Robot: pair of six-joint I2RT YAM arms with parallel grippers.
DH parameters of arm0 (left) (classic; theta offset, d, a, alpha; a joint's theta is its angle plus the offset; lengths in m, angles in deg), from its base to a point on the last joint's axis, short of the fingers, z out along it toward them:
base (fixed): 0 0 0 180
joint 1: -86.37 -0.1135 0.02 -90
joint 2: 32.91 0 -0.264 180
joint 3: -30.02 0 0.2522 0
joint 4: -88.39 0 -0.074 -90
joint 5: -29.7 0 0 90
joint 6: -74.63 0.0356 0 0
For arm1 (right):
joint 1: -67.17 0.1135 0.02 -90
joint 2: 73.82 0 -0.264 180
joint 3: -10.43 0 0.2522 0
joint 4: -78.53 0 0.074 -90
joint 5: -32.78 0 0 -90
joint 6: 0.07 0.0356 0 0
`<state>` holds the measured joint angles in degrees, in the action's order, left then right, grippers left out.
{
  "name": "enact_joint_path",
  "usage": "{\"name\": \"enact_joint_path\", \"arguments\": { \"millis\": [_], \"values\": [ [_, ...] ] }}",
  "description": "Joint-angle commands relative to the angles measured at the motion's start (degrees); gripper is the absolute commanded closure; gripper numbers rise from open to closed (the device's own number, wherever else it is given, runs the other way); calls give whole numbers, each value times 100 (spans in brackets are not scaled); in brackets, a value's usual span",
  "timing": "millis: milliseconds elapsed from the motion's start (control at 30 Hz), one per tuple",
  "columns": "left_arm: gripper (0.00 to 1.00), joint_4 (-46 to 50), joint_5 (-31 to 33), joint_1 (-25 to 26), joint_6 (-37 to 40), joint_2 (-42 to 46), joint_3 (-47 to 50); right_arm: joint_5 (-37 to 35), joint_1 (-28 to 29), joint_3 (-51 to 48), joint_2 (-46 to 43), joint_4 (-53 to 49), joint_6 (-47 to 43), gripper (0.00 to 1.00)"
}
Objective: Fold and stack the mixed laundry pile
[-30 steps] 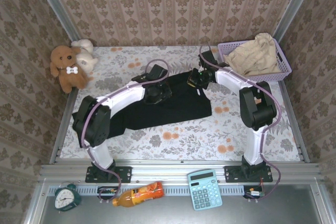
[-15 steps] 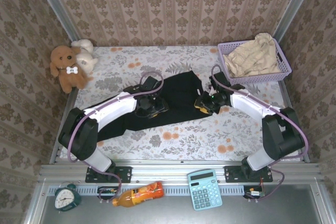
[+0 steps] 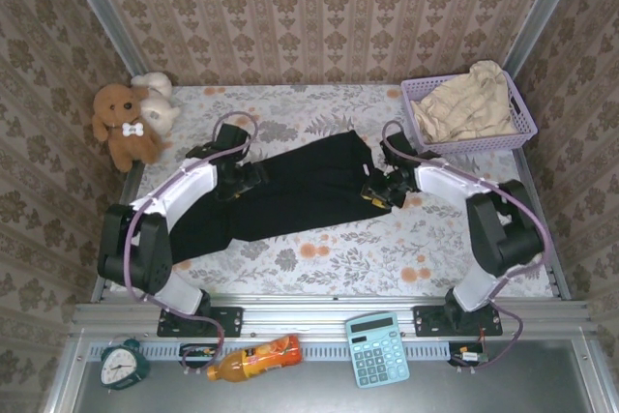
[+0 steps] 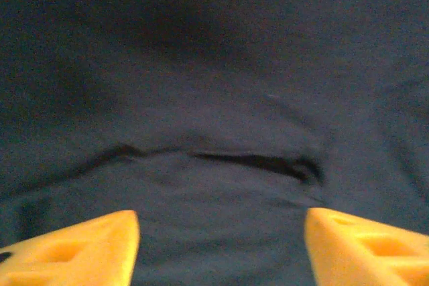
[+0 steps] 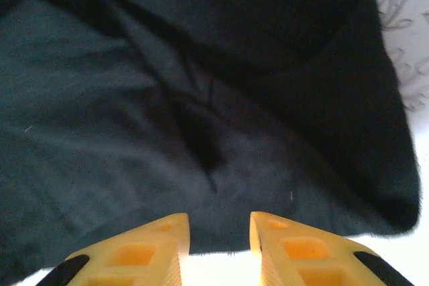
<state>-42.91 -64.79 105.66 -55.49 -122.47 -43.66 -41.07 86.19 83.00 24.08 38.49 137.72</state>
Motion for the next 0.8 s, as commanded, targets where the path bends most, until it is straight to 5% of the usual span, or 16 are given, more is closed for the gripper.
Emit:
{"name": "enact_joint_path", "arguments": {
  "millis": [0,233,467,567,667,767],
  "values": [
    [40,-158,-76,-249,622,-493,378,-323,27,268,521,382,395,69],
    [42,-34,-530,12,563,-910,444,-507,-123,1966,2221,349,583,65],
    [40,-285,-1563,1510,-694,-1165,70,-41,-519,5210,4036,-56,266,60],
    [32,-374,-1823,1971,-1095,-1332,-724,55,-593,5819,3948,-287,-177,55],
    [0,144,-1418,2024,-976,-1336,-1825,73,-644,5637,3348,-413,-620,53],
    [0,266,-1055,1741,-826,-1292,-2477,184,-636,4822,2548,-335,-823,52]
  ]
}}
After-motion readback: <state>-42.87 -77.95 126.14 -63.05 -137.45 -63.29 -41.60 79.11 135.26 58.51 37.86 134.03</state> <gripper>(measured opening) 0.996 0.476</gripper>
